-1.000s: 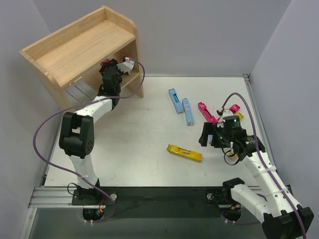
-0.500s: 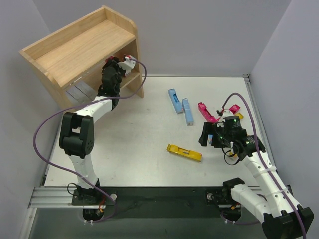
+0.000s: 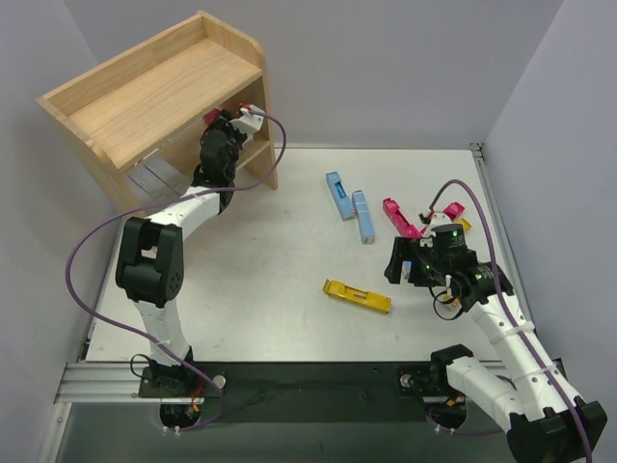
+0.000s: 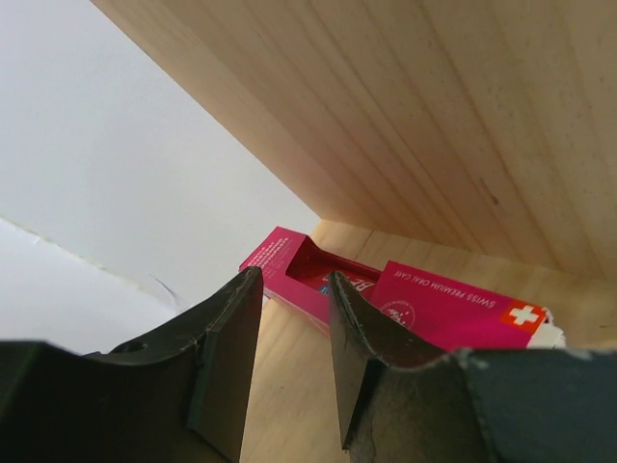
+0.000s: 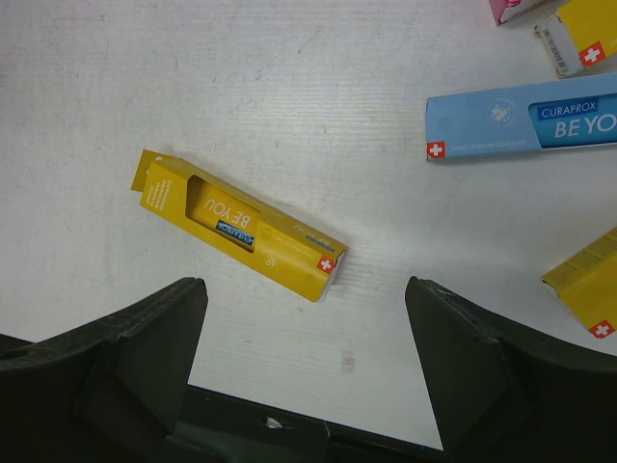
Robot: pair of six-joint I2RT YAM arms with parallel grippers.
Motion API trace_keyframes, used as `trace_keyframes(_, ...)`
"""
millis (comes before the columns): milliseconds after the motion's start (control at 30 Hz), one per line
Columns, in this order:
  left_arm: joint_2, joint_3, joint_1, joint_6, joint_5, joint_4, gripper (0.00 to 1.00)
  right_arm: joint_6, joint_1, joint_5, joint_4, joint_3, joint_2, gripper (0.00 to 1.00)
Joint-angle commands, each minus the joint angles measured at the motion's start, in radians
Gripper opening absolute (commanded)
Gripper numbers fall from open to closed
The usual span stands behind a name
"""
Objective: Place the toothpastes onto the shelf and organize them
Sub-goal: Adjust the toothpaste on the shelf.
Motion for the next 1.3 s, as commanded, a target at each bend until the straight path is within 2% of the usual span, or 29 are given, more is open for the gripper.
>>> trace_keyframes(0,0.005,0.049,-0.017,-0.051,0.033,0.029,0.44,-0.004,-0.008,0.009,-0.023,0.025,-0.011,0.88)
trace_keyframes(667,0.049,0.131,-0.049,-0.063,-0.01,0.069,0.45,-0.007,-0.008,0.015,-0.021,0.015,-0.016,0.88)
trace_keyframes(1033,-0.081,0.016,-0.063,-0.107,-0.012,0.092,0.46,-0.007,-0.01,0.02,-0.021,0.01,-0.019,0.88)
trace_keyframes(1267,-0.205,-0.099,-0.065,-0.156,-0.074,0.027,0.49,-0.005,-0.01,0.018,-0.021,0.004,-0.032,0.88)
